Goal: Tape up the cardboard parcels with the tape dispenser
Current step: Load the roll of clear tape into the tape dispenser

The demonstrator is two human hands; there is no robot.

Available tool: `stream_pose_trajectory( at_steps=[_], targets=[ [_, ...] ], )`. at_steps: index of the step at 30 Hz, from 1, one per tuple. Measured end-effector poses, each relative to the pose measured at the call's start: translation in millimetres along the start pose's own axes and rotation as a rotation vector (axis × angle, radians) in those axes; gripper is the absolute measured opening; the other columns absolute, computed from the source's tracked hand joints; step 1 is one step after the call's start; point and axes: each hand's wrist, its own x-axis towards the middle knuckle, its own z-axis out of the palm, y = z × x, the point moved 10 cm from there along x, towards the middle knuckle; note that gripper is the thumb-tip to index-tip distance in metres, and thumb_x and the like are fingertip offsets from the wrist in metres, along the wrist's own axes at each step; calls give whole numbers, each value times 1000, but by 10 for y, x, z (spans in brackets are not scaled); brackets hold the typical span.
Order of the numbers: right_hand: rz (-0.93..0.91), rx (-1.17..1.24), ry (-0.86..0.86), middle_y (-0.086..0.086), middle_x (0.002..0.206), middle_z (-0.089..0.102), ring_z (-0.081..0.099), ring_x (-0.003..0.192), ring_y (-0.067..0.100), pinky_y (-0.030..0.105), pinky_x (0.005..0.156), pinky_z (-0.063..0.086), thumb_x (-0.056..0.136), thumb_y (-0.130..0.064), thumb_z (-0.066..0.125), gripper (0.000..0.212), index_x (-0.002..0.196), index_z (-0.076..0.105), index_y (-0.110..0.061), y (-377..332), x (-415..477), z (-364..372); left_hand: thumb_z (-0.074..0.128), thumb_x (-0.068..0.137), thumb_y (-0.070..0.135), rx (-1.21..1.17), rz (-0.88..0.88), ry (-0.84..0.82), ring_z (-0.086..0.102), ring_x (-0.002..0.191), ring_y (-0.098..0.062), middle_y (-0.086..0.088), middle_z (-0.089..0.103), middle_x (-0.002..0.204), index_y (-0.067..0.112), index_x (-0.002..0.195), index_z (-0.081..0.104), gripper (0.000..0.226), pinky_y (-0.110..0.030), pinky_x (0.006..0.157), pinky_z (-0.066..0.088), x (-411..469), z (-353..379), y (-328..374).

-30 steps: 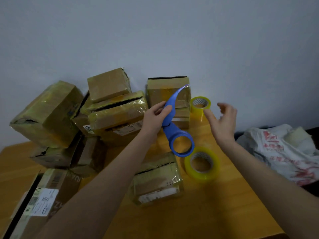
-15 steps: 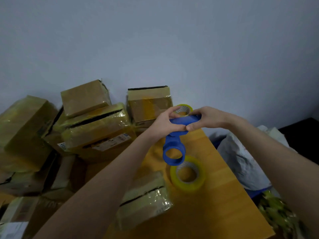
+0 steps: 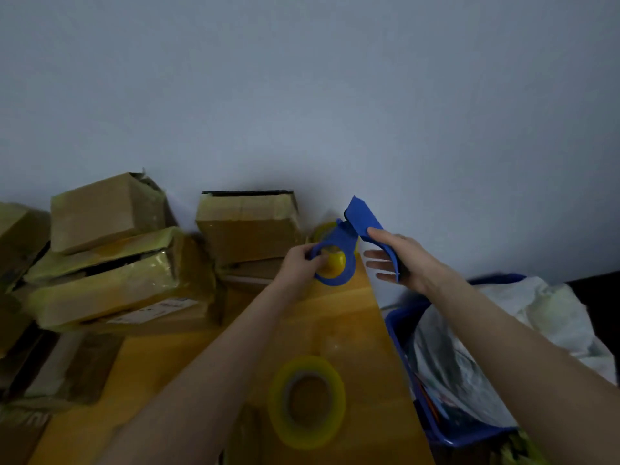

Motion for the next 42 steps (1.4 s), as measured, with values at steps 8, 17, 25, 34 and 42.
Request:
stream_pose_trajectory(
  at_steps=[8,17,25,34,42],
  targets=[
    [109,209,-183,16,106,72,70,97,29,38,89,54,76,-40,72,43,114,61,-22,67,433,-115,41,101,11,-153,-122,86,55,96,-18,-3,59,102,11,121,59,27,-29,79,41,631,249,-45],
    [91,292,-61,11,110,70,71,94,25,34,75,57,85,-35,68,30,109,64,-18,87,720,-371,38,103,21,-385,-132,144,60,95,-21,-6,64,97,7,109,63,29,-35,85,48,889,386,-106],
    [28,69,-96,10,115,67,69,98,29,38,73,58,73,-49,76,53,117,59,-24,-109,800,-381,40,103,19,-543,-143,251,60,104,-27,-10,65,106,10,107,62,25,-40,95,48,860,389,-174],
    [100,198,-197,18,107,72,70,97,33,44,94,52,67,-42,75,58,119,59,-22,-46,735,-284,39,103,24,-630,-236,258,58,103,-24,-4,64,103,7,119,60,31,-36,85,48,812,464,-229],
    [-51,96,93,13,102,72,72,90,29,37,74,58,80,-29,74,40,114,57,-15,-197,764,-698,40,95,3,728,104,125,55,112,-31,-10,47,137,7,132,50,38,-38,83,44,962,471,-62]
  ],
)
